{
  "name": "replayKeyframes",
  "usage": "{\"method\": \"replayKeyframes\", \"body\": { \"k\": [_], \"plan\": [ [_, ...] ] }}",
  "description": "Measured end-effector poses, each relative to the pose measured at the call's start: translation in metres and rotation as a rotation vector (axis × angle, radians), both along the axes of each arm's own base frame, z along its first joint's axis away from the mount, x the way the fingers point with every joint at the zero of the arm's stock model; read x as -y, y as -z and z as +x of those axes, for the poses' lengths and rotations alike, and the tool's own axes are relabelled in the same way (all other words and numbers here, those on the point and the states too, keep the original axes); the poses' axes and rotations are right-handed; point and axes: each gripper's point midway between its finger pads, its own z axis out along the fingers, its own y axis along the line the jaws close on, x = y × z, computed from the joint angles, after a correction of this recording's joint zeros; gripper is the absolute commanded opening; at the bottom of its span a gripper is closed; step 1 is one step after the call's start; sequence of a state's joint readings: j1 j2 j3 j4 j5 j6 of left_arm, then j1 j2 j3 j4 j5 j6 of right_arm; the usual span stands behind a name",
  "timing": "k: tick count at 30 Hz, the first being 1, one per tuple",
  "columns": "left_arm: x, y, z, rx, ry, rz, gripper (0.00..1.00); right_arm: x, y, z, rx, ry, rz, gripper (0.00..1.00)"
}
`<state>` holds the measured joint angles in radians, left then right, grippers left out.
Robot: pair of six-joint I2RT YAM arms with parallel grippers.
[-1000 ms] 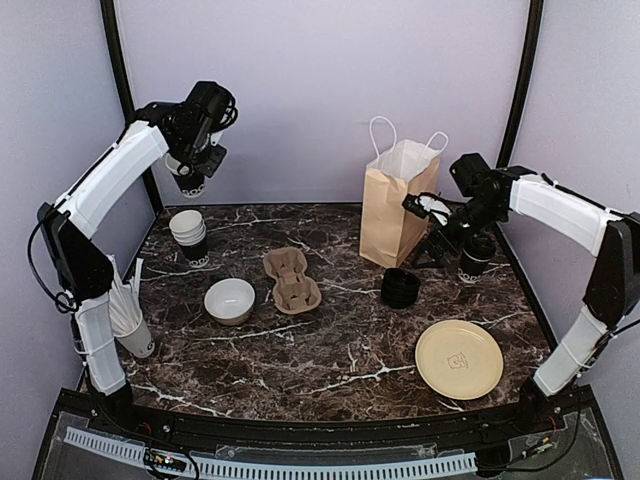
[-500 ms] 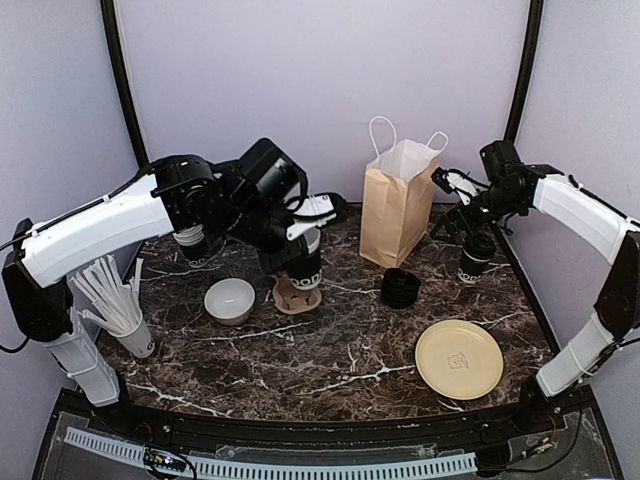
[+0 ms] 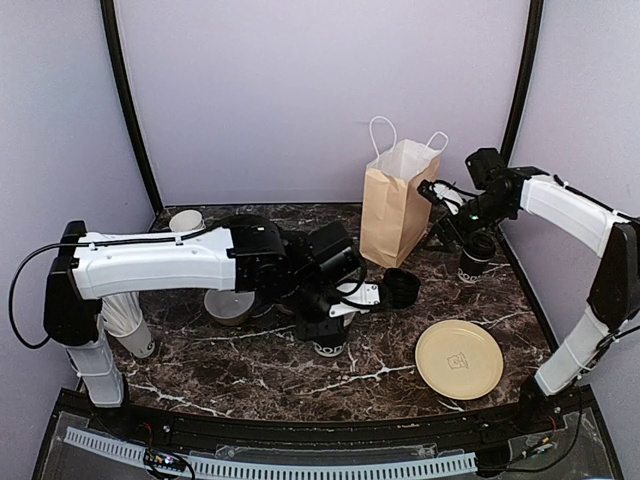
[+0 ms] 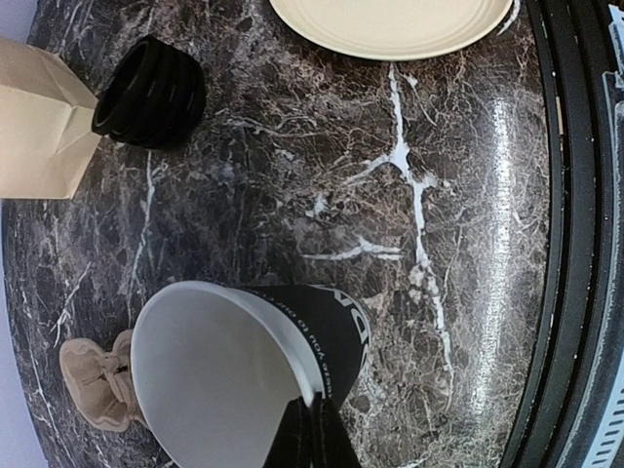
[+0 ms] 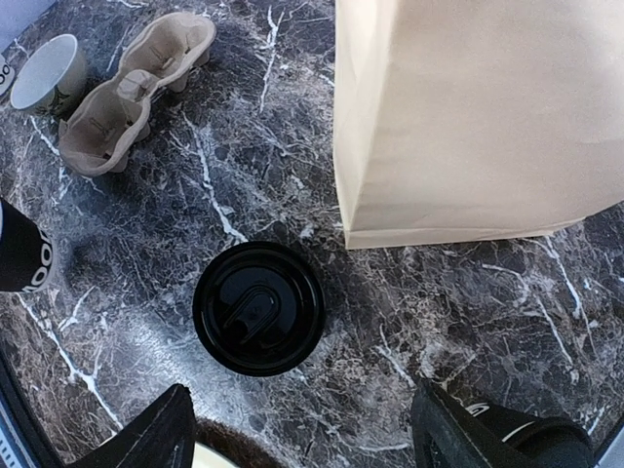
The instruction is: Pack the takeout coffee
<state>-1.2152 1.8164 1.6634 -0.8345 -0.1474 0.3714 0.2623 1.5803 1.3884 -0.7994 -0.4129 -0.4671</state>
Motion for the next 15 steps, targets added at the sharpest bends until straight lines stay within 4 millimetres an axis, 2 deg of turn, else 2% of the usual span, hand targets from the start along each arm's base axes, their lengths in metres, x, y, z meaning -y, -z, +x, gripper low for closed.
{"method": "replayKeyframes", "body": {
  "k": [4,9,11,15],
  "plan": [
    [0.011,0.023,-0.002,0.012,0.020,0.036,0.00,-0.010,0.006,-0.008,0.000,-0.039,-0.029,0.73],
    [0.016,0.035,-0.002,0.033,0.030,0.043,0.01,-0.018,0.017,-0.016,-0.025,-0.073,-0.053,0.71],
    [0.015,0.038,-0.001,0.044,0.031,0.046,0.09,-0.020,0.021,-0.017,-0.035,-0.082,-0.061,0.71],
    [0.013,0.043,0.000,0.050,0.039,0.061,0.31,-0.023,0.028,-0.018,-0.047,-0.091,-0.073,0.71]
  ]
}}
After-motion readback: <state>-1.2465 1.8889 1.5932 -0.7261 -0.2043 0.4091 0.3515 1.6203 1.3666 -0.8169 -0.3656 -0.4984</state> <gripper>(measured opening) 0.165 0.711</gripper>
